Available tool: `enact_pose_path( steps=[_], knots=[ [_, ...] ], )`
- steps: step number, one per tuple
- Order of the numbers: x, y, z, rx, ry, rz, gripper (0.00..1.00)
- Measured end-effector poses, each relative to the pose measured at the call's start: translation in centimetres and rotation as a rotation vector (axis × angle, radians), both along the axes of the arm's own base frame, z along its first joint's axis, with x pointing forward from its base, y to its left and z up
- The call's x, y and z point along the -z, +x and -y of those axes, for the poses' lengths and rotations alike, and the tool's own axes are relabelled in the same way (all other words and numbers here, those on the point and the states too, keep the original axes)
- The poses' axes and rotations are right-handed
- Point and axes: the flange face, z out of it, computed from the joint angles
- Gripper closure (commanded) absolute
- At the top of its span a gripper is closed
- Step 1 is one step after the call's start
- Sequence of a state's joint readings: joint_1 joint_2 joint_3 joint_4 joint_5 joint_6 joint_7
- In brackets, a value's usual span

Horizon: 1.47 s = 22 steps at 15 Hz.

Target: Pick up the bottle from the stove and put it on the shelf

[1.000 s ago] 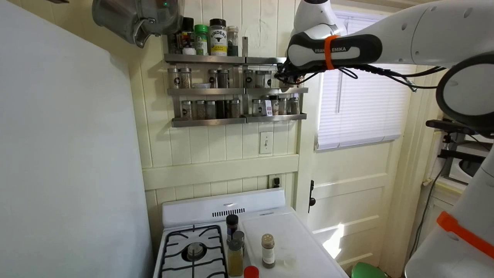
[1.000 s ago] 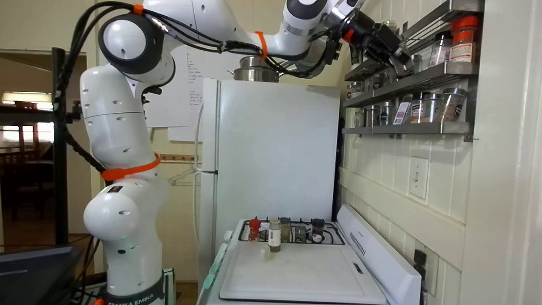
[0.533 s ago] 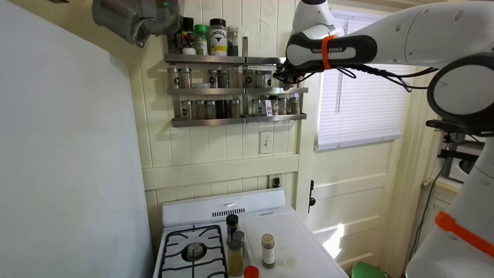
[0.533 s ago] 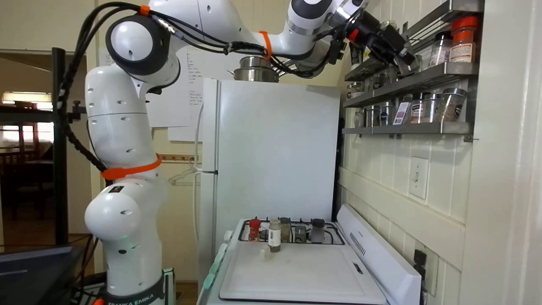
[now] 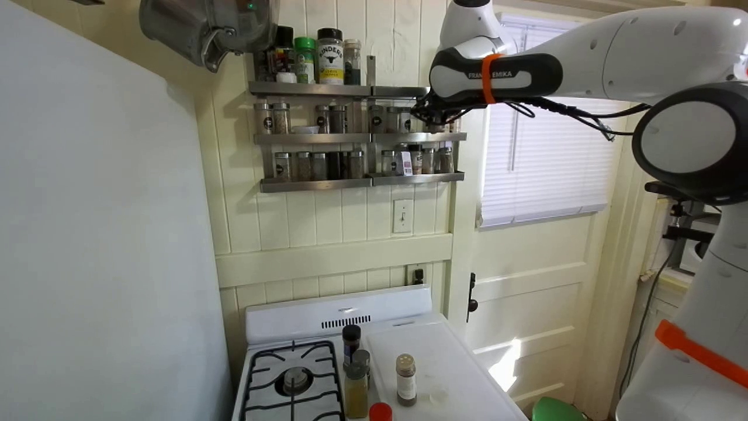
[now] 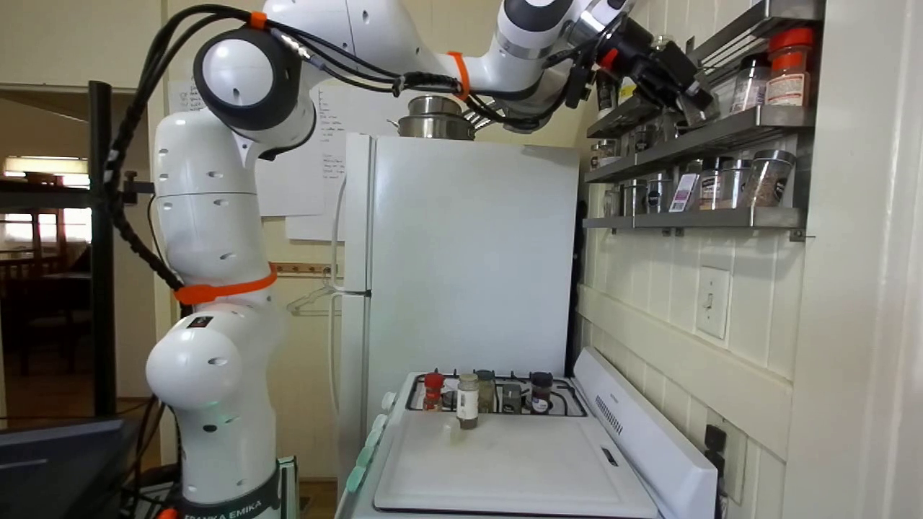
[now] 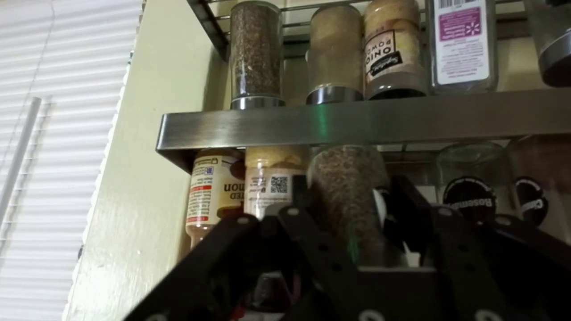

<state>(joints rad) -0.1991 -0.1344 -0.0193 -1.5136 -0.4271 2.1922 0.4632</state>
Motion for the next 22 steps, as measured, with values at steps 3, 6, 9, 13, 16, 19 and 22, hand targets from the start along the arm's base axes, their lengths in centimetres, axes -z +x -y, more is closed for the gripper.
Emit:
enact_pose_path(
  steps=[3, 6, 9, 13, 16, 19, 22],
  knots=[
    [0.0, 0.4, 0.1, -0.006, 0.009, -0.003, 0.77],
    [-0.1, 0.6, 0.2, -0.005, 0.018, -0.013, 0.77],
    [-0.2, 0.8, 0.0, -0.003, 0.027, -0.025, 0.77],
    [-0.3, 0.9, 0.0, -0.003, 0.034, -0.03, 0.77],
    [-0.3, 1.1, 0.0, -0.006, 0.034, -0.03, 0.77],
    [-0.3, 1.2, 0.0, -0.01, 0.033, -0.032, 0.77],
    [-0.3, 1.3, 0.0, -0.016, 0.033, -0.033, 0.77]
  ],
)
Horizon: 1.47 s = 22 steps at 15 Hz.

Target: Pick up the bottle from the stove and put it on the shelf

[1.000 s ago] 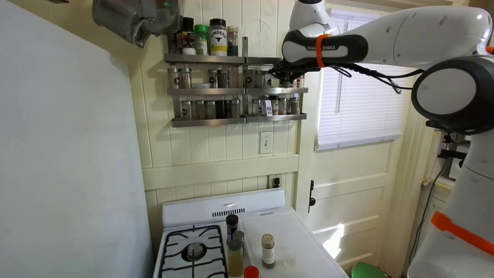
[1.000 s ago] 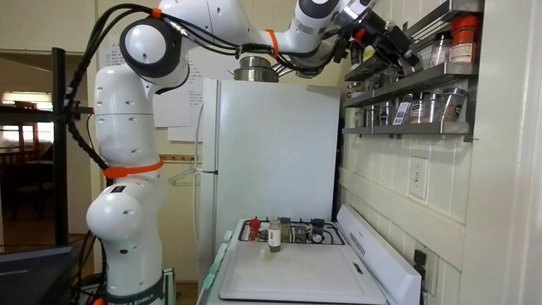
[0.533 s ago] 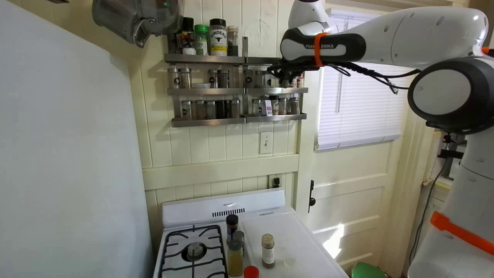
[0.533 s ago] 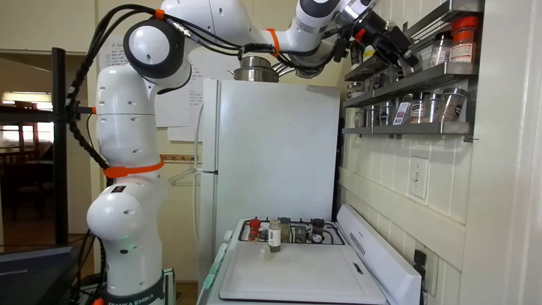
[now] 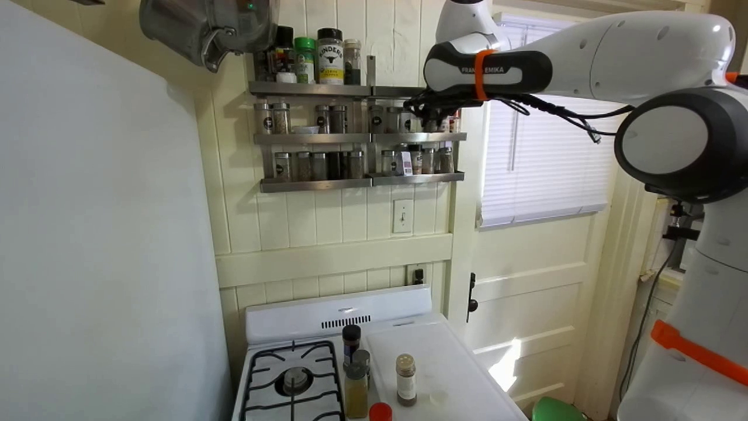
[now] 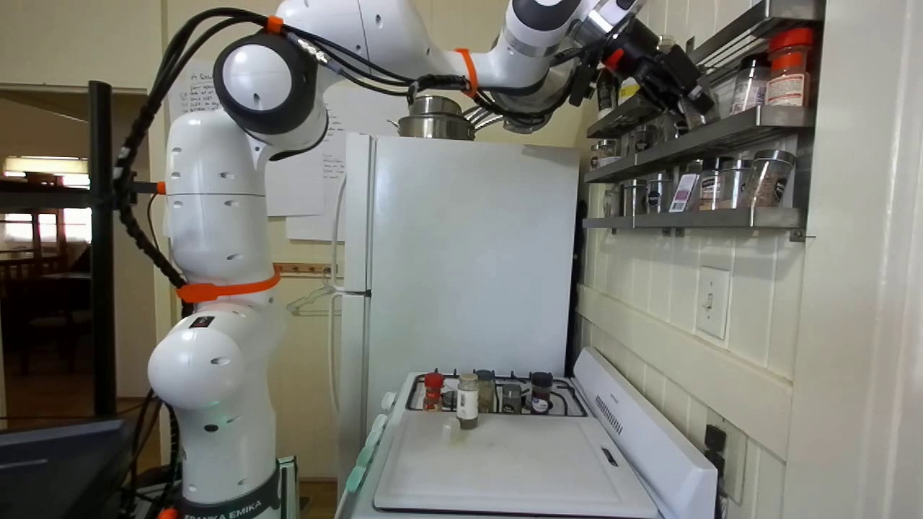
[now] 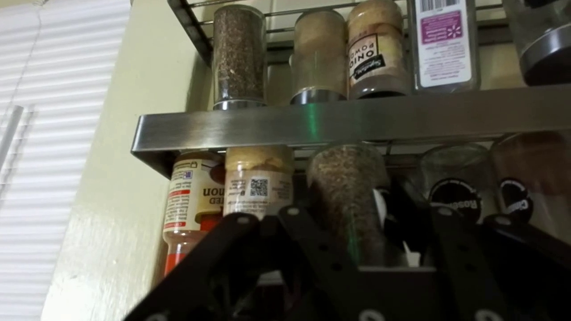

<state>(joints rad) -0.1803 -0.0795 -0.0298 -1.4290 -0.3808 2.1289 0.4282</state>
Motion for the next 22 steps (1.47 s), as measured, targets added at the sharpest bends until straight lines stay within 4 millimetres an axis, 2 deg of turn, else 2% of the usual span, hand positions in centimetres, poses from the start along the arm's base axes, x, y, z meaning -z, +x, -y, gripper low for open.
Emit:
enact_pose_path(
  steps=[6, 13, 22],
  knots=[
    [0.2, 0.4, 0.0, -0.007, -0.003, 0.004, 0.77],
    [1.4, 1.5, 0.1, -0.009, 0.001, -0.019, 0.77],
    [1.3, 1.5, 0.1, -0.008, 0.015, -0.03, 0.77]
  ],
)
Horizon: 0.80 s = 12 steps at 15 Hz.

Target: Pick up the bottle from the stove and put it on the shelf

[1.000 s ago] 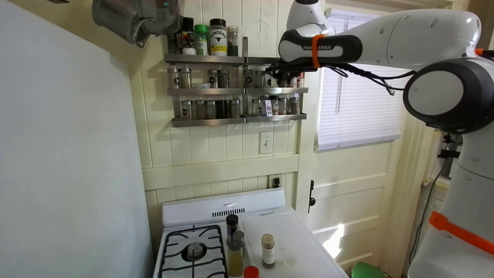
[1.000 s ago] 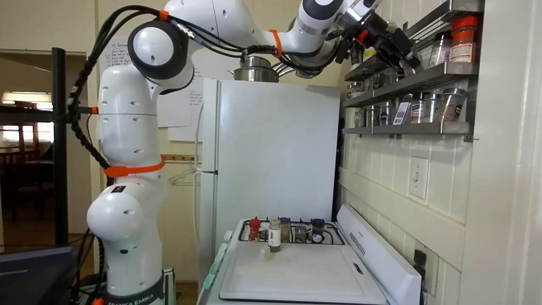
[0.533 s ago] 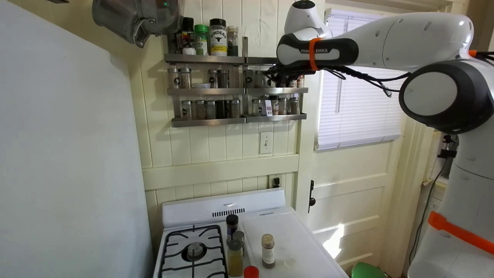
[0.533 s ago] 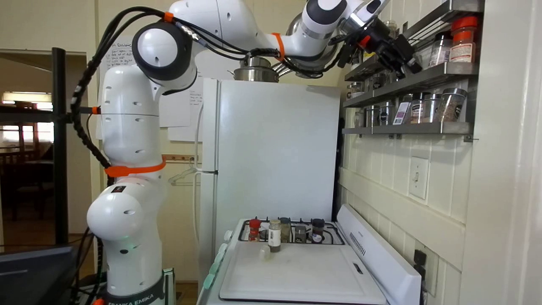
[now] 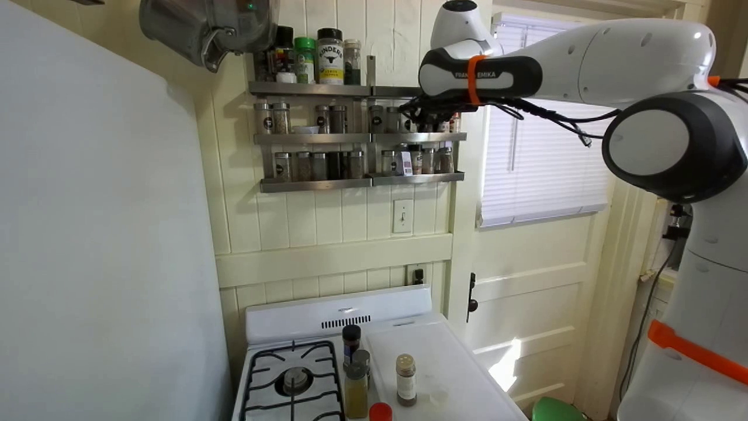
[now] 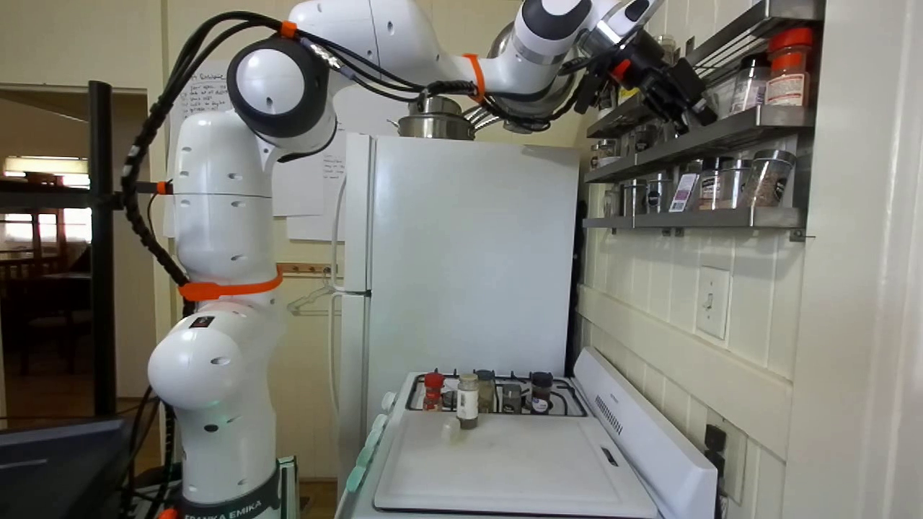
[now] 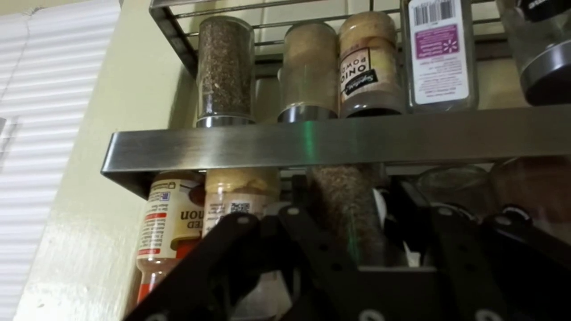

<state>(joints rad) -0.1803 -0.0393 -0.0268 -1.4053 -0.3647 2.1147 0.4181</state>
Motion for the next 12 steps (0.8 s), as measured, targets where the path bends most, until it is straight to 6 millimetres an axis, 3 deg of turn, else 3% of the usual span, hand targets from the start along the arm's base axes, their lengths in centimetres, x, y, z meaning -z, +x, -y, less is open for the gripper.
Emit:
enact_pose_path(
  steps=[4, 6, 9, 12],
  knots=[
    [-0.15, 0.17, 0.05, 0.001, 0.006, -0.013, 0.77],
    [-0.24, 0.25, 0.06, 0.003, 0.008, -0.017, 0.55],
    [-0.28, 0.36, 0.05, 0.006, 0.009, -0.022, 0.53],
    [-0.32, 0.43, 0.06, 0.008, 0.011, -0.027, 0.35]
  ],
)
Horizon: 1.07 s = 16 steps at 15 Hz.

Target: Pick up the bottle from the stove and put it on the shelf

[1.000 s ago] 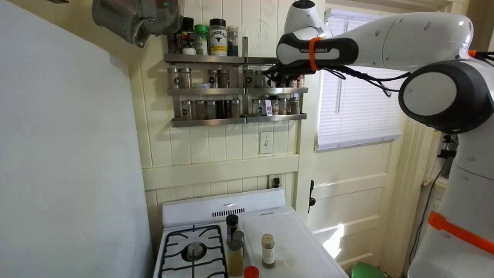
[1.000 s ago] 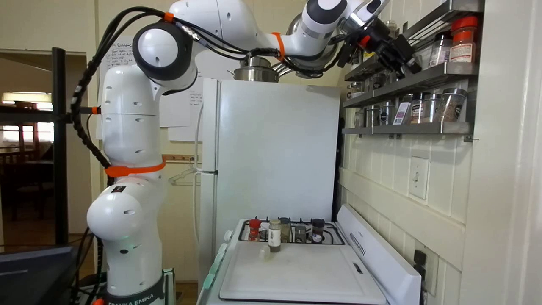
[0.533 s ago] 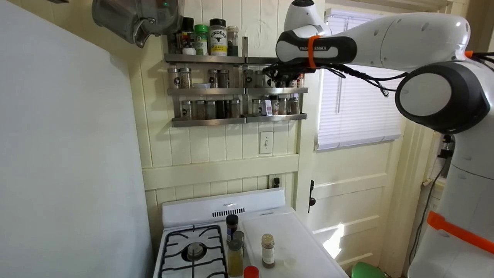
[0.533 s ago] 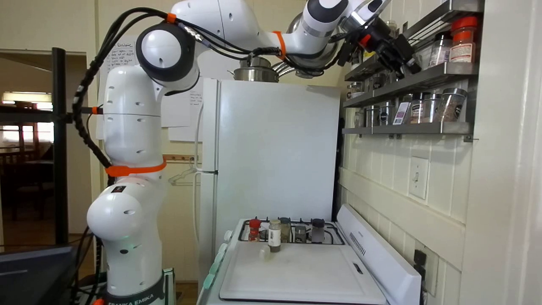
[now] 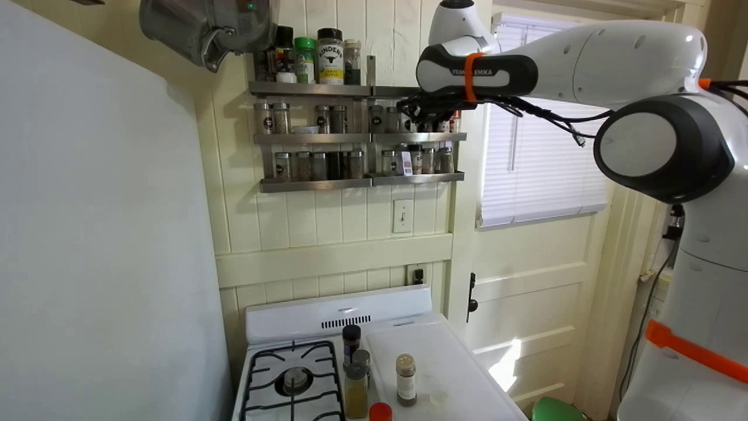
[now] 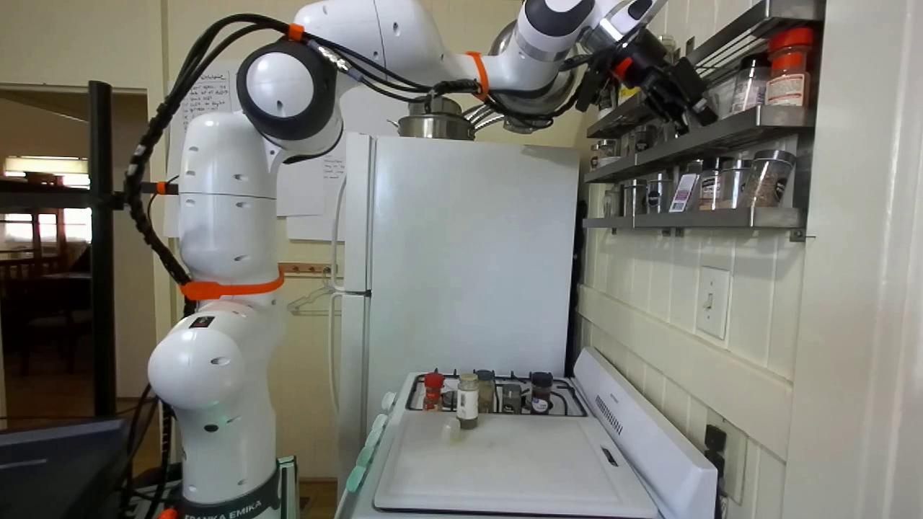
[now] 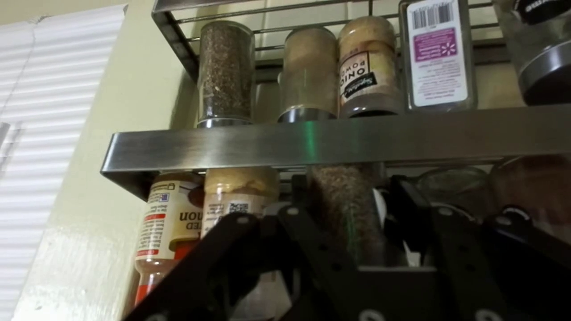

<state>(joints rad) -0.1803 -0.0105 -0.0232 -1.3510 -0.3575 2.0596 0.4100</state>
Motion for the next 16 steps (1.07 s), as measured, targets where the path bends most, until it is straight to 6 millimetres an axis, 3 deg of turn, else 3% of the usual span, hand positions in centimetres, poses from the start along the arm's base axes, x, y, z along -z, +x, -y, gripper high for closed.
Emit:
enact_pose_path(
  steps=[2, 5, 9, 16],
  knots=[
    [-0.1, 0.1, 0.0, 0.003, 0.001, -0.004, 0.19],
    [0.0, 0.3, 0.1, 0.006, 0.003, -0.01, 0.1],
    [-0.3, 0.6, 0.2, 0.007, 0.001, -0.006, 0.18],
    [-0.5, 1.1, 0.4, 0.009, 0.0, 0.0, 0.12]
  ],
)
